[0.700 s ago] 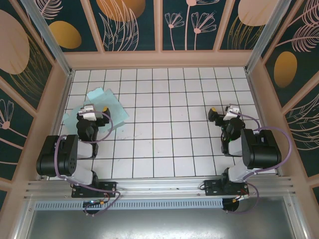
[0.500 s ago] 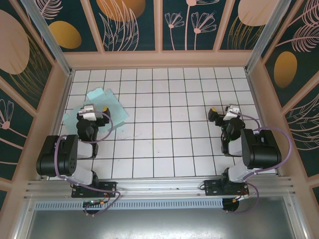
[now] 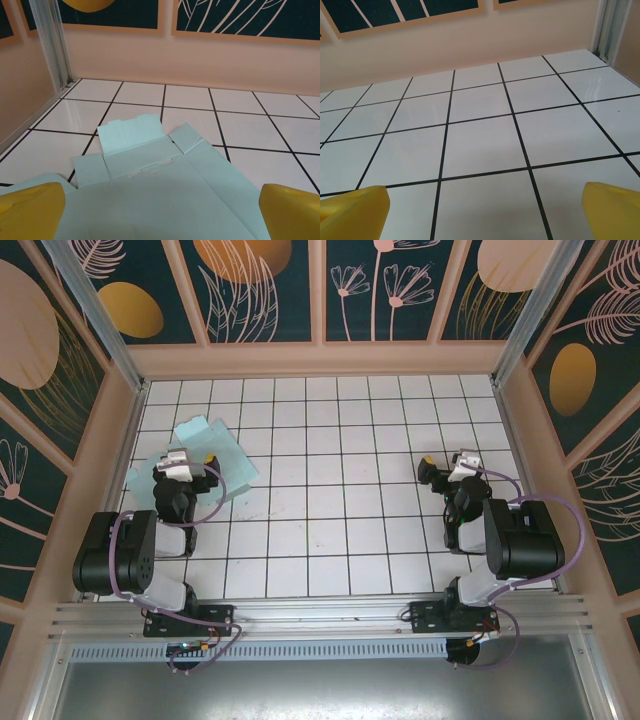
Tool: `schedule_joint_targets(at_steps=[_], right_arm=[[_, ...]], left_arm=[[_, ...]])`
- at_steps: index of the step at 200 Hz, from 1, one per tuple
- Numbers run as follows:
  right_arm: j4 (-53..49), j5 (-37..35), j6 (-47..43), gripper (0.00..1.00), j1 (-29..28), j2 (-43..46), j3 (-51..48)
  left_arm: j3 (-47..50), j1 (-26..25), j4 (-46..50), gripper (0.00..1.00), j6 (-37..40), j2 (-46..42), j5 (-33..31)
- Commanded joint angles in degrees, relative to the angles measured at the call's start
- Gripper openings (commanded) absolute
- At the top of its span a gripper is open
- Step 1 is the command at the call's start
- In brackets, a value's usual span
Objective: Fold the paper box
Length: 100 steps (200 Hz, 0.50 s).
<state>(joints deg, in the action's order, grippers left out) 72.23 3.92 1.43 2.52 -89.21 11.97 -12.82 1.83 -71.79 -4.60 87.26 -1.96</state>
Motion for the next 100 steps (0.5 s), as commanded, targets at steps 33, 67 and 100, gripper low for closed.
schedule_joint_targets(at_steps=[33,67,100], right_arm=[[6.37,-3.09,-1.17,0.99,-1.11,1.07,-1.45],[-1.46,-5.87,-2.25,0.99,-2.71,9.10,-0.98],[-13.62,-12.79,-2.66,0.99,-7.28,17.04,3.11]], left_arm=[[-1.04,-0.28,2.96,0.99,-0.92,-4.53,-2.20],[-5.73,-1.03,20.73,0.99,-4.57,-15.52,-6.88],[-15.02,-0.99,35.56,0.99,-12.46,-16.14,-4.76]])
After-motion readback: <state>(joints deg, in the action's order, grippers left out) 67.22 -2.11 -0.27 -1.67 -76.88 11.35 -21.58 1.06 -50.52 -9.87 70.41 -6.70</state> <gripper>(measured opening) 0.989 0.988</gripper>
